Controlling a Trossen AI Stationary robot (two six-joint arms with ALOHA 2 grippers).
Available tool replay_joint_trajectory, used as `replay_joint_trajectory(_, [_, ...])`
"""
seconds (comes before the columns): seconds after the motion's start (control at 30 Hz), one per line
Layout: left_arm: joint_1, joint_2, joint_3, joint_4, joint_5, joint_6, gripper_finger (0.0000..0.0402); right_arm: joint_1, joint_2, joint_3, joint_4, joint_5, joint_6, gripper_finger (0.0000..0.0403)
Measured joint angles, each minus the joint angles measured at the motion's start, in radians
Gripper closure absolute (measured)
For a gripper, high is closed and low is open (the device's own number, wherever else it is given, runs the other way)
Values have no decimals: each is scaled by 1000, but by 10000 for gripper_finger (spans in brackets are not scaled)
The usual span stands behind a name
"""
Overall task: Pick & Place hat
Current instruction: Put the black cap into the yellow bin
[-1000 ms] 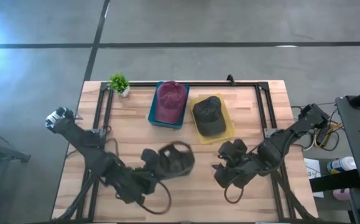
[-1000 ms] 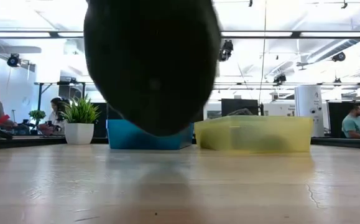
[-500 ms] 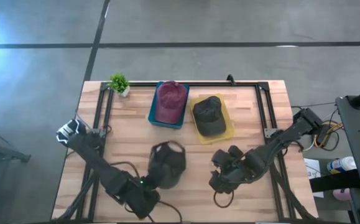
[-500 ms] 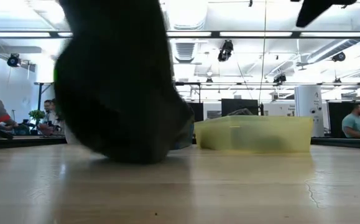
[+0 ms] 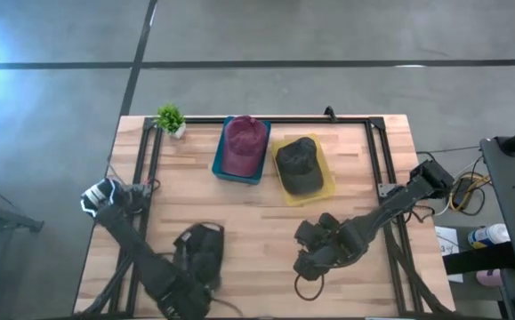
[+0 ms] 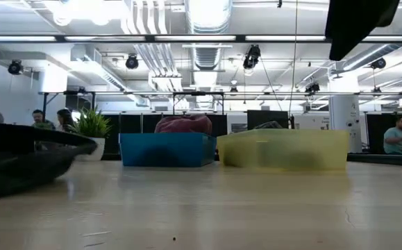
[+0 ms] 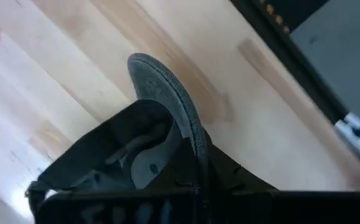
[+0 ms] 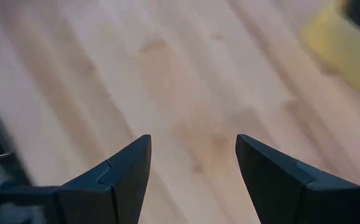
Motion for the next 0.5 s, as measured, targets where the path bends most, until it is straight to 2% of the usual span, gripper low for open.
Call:
replay_joint_trajectory(0.1, [7, 7, 12, -12, 20, -3, 397, -12, 25, -7, 105, -63, -47, 172])
replay_joint_trajectory(0.23, [2, 8, 65, -128, 1, 6, 397, -16, 73, -22, 245, -134, -90, 172])
replay_joint_trajectory(0.37, [40, 7, 183, -241, -191, 55, 397, -18, 130, -42, 340, -164, -102, 172])
replay_joint_trajectory(0.5, [82, 5, 337, -236, -395, 25, 397, -24, 161, -51, 342, -160, -72, 172])
